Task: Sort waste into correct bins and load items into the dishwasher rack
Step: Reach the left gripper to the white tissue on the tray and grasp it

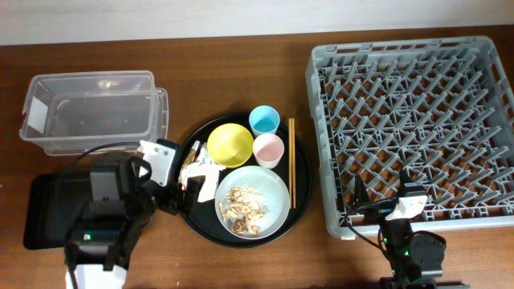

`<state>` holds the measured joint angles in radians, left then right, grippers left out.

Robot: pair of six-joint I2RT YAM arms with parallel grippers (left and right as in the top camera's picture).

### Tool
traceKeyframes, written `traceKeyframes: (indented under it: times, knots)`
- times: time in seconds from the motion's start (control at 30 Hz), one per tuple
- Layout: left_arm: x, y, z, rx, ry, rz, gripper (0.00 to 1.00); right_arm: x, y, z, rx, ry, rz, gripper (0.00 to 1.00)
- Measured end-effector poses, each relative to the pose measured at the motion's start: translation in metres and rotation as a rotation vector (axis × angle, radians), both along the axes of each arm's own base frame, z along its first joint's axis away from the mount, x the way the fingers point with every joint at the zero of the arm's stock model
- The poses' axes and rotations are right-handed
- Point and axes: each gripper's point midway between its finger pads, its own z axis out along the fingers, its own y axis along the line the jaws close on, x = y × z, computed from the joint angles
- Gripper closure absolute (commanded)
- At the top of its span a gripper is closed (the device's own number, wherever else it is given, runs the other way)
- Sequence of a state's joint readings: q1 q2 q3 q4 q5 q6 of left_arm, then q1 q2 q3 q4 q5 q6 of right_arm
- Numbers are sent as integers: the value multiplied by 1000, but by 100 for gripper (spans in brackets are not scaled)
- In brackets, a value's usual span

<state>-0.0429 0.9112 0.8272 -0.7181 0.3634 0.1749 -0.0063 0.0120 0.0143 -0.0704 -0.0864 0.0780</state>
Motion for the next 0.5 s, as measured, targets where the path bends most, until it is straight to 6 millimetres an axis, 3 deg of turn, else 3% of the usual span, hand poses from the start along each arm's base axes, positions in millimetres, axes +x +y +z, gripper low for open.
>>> traceKeyframes:
  times: [0.23, 0.5]
  knots:
    - [-1, -5, -1, -33, 16, -12, 1, 0, 0, 0, 0, 0, 0, 1]
    - [-12, -34, 11, -178, 25, -145, 1, 0, 0, 0, 0, 0, 0, 1]
